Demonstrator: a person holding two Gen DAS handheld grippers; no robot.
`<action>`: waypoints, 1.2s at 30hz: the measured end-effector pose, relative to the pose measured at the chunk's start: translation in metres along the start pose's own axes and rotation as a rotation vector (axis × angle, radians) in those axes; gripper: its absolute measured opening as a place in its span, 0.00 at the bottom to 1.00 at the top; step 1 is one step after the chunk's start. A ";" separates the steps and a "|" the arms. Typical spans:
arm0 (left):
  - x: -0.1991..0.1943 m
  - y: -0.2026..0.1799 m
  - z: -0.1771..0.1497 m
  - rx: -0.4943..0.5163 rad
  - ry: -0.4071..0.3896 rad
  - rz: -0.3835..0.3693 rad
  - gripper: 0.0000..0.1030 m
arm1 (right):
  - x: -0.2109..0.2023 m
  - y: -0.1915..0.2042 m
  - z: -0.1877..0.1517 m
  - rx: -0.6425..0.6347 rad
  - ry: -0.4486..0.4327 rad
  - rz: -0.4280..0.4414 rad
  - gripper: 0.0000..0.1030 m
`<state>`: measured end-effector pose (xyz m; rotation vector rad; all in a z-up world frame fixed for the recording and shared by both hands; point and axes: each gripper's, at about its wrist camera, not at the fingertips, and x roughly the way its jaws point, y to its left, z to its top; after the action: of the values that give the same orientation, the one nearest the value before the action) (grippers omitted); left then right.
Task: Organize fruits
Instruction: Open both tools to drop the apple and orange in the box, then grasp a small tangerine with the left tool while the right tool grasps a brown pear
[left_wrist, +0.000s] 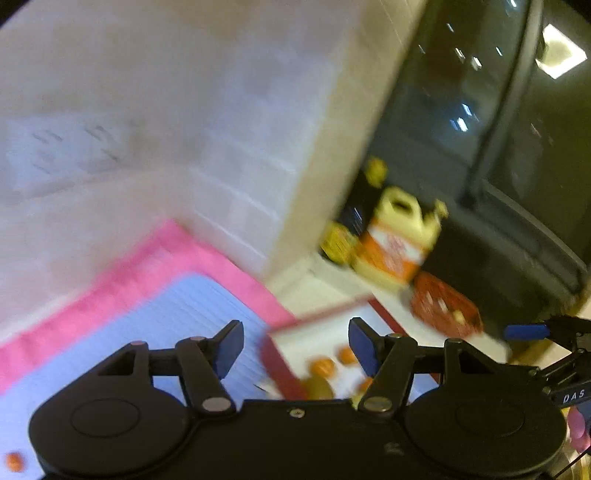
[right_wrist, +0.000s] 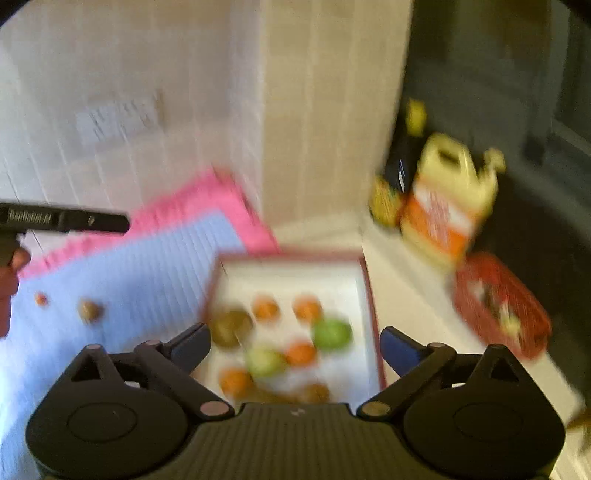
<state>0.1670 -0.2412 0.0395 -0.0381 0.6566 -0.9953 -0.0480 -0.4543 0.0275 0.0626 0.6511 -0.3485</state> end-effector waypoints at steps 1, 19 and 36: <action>-0.016 0.008 0.003 -0.014 -0.031 0.019 0.75 | -0.003 0.008 0.008 0.004 -0.045 0.014 0.99; -0.157 0.166 -0.041 -0.162 -0.067 0.490 0.78 | 0.123 0.176 0.050 0.071 0.056 0.438 0.99; -0.041 0.258 -0.135 -0.227 0.241 0.434 0.78 | 0.231 0.254 -0.025 0.081 0.286 0.378 0.92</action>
<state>0.2778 -0.0290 -0.1316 0.0253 0.9509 -0.5073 0.1940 -0.2800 -0.1449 0.3126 0.8895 0.0014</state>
